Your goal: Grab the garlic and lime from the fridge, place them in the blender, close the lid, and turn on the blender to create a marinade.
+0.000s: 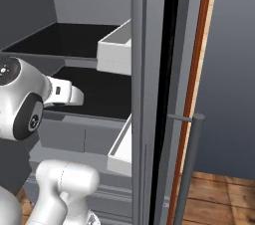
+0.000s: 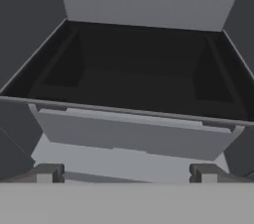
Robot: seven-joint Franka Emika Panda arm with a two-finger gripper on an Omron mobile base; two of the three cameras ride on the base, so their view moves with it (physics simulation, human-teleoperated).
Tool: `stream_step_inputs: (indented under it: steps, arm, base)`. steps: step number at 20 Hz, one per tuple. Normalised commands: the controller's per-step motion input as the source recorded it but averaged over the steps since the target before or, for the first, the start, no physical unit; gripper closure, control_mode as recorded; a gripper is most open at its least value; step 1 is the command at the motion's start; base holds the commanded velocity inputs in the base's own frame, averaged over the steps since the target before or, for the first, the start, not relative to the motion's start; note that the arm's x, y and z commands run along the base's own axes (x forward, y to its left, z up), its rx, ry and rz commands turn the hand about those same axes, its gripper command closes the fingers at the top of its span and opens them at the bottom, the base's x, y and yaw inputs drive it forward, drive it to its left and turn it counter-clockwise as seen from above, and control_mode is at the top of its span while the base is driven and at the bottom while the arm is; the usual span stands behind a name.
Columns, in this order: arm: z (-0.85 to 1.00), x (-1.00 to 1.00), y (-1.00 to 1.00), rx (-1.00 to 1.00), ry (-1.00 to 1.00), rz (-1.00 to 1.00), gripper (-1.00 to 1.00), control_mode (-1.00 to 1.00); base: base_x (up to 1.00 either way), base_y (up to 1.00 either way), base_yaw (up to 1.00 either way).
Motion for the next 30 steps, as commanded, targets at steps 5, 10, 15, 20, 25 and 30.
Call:
stream_step_inputs:
  steps: [5, 10, 15, 20, 25, 30]
  arm:
    - [0.94, 0.45, -0.22, -0.01, -0.23, -0.23, -1.00, -1.00]
    - [0.74, 0.52, -0.25, -0.03, -0.18, -0.29, -1.00, -1.00]
    - [0.23, 0.52, -0.63, 0.02, -0.01, -0.12, -1.00, -1.00]
    - [0.00, 0.56, -0.76, 0.06, 0.00, 0.00, -1.00, -1.00]
    - [0.00, 0.33, -0.19, 0.01, 0.03, 0.00, -1.00, -1.00]
    - [0.00, 0.41, 0.00, 0.00, 0.11, 0.00, -1.00, -1.00]
  base:
    - [0.00, 0.00, 0.00]
    - [0.00, 0.00, 0.00]
    - [0.00, 0.00, 0.00]
    - [0.00, 0.00, 0.00]
    - [0.00, 0.00, 0.00]
    - [0.00, 0.00, 0.00]
